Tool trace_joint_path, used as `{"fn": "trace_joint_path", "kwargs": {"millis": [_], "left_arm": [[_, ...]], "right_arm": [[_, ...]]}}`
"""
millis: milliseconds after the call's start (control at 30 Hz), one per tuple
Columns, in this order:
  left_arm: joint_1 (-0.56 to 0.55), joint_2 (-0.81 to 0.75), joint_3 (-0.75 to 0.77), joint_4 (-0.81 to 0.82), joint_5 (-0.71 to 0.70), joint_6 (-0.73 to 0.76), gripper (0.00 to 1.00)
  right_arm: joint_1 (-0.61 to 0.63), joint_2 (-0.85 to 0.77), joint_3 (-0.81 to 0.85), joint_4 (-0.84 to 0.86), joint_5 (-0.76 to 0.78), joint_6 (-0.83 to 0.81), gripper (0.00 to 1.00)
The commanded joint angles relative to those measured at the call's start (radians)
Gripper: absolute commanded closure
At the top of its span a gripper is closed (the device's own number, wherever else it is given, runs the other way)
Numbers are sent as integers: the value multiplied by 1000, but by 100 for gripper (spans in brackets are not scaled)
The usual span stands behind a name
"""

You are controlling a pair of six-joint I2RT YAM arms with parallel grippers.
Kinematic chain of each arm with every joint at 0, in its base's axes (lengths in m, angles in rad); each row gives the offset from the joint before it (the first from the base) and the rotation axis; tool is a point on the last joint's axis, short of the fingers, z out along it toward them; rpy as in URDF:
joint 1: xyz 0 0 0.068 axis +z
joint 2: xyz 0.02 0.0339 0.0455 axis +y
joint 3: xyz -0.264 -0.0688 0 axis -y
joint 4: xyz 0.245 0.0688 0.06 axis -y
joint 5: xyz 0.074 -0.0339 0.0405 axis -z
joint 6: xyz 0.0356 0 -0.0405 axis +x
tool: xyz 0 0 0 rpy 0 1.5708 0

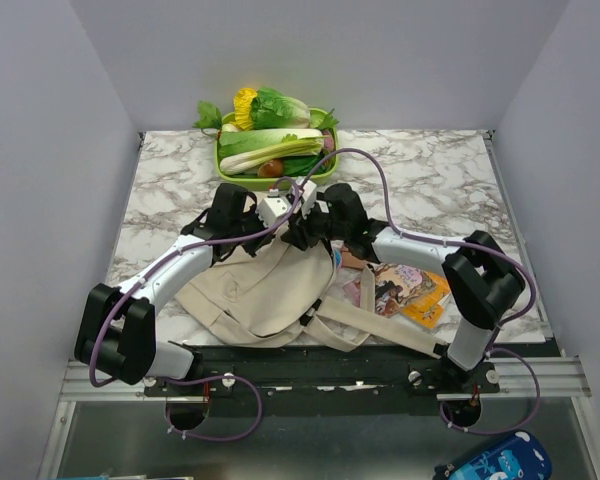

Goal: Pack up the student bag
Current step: Unzip the student bag at the center of the board.

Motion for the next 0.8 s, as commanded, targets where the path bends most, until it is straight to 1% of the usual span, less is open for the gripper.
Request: {"fn": "trace_joint_path", "kwargs": {"millis": [0,167,367,433,500,600,667,700,767], "left_arm": [[-2,-22,-5,-24,-13,4,99],[-2,-22,-2,-26,-13,3,99],[-2,-19,7,-18,-5,-16,100],[-2,-18,7,-20,-2,-17,100],[-1,-19,7,-23,-4,-17,100],[-1,-22,9,-26,-4,-16,100],[-1,-26,13,-27,1,-20,100],[-1,-26,15,-32,4,-22,100],[2,-26,21,-35,11,-26,100]], "right_arm": [[5,33,21,-15,-30,-18,54],[5,34,-4,-16,-18,-32,61],[5,56,10,-10,-37,-15,62],[5,67,21,-21,-15,-13,61],[5,73,13,-15,5,-15,55],[5,84,10,-18,16,-24,51],[5,85,9,-12,-7,-25,54],[5,81,4,-7,-16,-15,60],[5,76,-1,8,-39,-6,66]]}}
